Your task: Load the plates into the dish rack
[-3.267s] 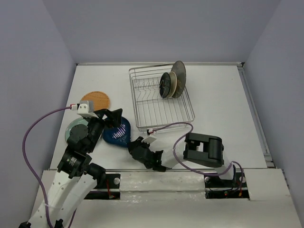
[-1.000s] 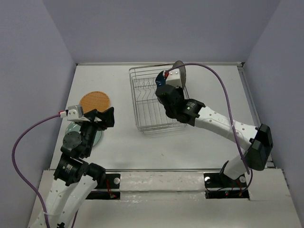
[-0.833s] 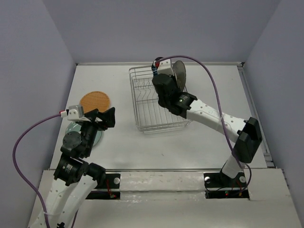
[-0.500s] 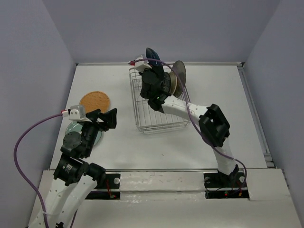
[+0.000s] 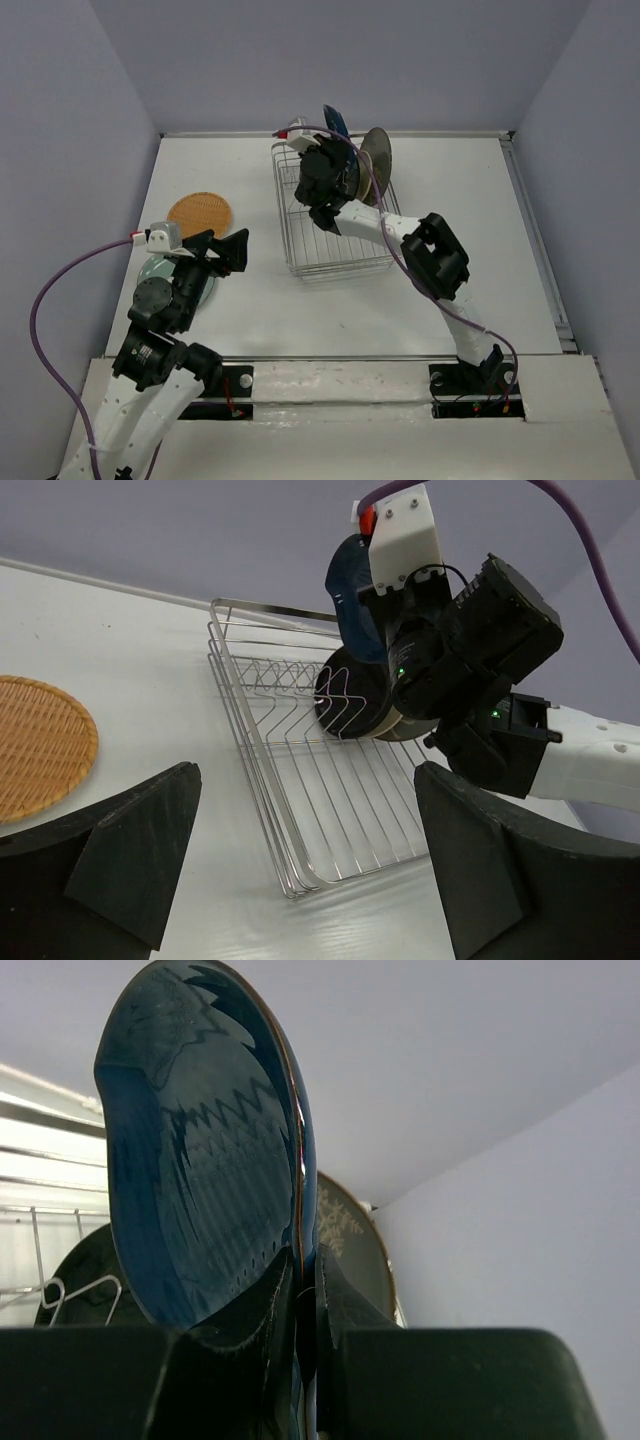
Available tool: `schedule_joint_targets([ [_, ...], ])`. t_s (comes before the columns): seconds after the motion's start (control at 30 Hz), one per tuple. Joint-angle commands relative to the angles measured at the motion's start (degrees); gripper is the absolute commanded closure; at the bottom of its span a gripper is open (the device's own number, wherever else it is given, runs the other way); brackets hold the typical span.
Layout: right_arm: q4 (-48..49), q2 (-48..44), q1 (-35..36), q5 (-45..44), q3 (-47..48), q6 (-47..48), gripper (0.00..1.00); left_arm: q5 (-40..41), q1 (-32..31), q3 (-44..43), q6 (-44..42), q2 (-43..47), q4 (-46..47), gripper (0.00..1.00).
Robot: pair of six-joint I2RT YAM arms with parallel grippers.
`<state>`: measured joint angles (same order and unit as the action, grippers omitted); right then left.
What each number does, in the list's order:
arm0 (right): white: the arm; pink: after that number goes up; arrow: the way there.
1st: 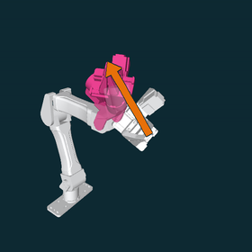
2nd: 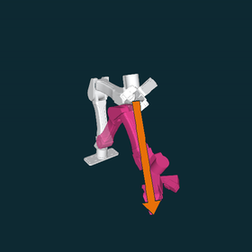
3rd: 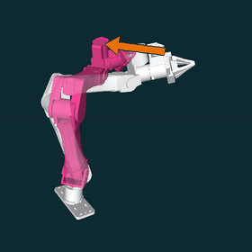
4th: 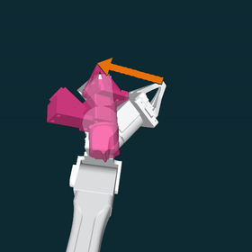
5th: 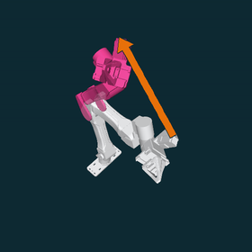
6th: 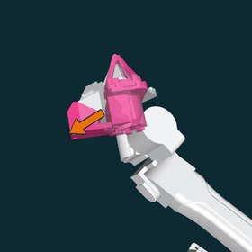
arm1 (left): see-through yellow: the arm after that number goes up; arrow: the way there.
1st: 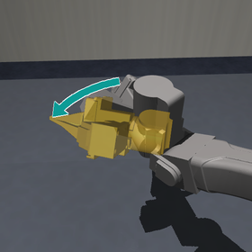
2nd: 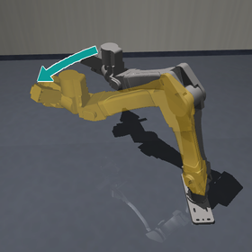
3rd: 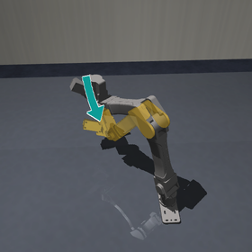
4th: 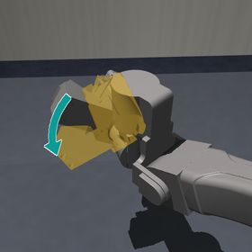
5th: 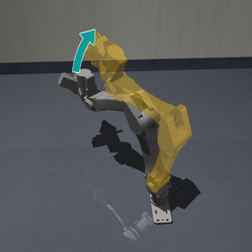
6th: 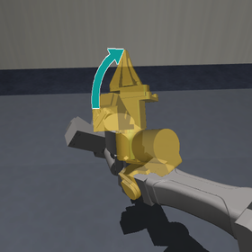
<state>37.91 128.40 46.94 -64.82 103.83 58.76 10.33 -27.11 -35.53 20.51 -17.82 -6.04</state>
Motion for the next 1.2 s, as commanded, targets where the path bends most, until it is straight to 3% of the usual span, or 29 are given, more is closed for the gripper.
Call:
schedule_joint_targets([
  [0.0, 4.28, -5.53, 0.35, -0.84, -2.14, -6.37, 0.93, -0.31, -0.48, -1.47, -0.03, -0.46, 2.88, 0.01],
  [0.5, -19.26, -5.97, 0.35, 0.04, -5.92, -33.34, 0.93, -0.4, -0.4, -1.47, 0.14, -1.16, 2.97, 0.01],
  [0.8, -41.49, -9.22, 0.35, 3.99, -7.33, -61.28, 0.92, -0.83, 0.39, -1.74, 1.46, -5.38, 2.09, 0.01],
  [0.9, -47.92, -11.06, 0.35, 6.62, -7.85, -70.78, 0.77, -1.1, 1.45, -1.91, 1.9, -7.05, 1.74, 0.01],
  [0.97, -52.31, -13.43, 0.35, 9.86, -9.16, -78.76, 0.52, -1.54, 2.67, -2.17, 2.07, -9.15, 1.13, 0.01],
  [1.03, -53.72, -14.75, 0.35, 11.55, -9.87, -82.3, 0.41, -1.8, 2.94, -2.53, 1.81, -10.73, 0.95, 0.01],
  [1.17, -54.17, -18.7, 0.35, 15.24, -11.1, -84.16, 0.36, -1.45, 3.12, -2.62, 2.69, -12.75, 0.42, 0.01],
])
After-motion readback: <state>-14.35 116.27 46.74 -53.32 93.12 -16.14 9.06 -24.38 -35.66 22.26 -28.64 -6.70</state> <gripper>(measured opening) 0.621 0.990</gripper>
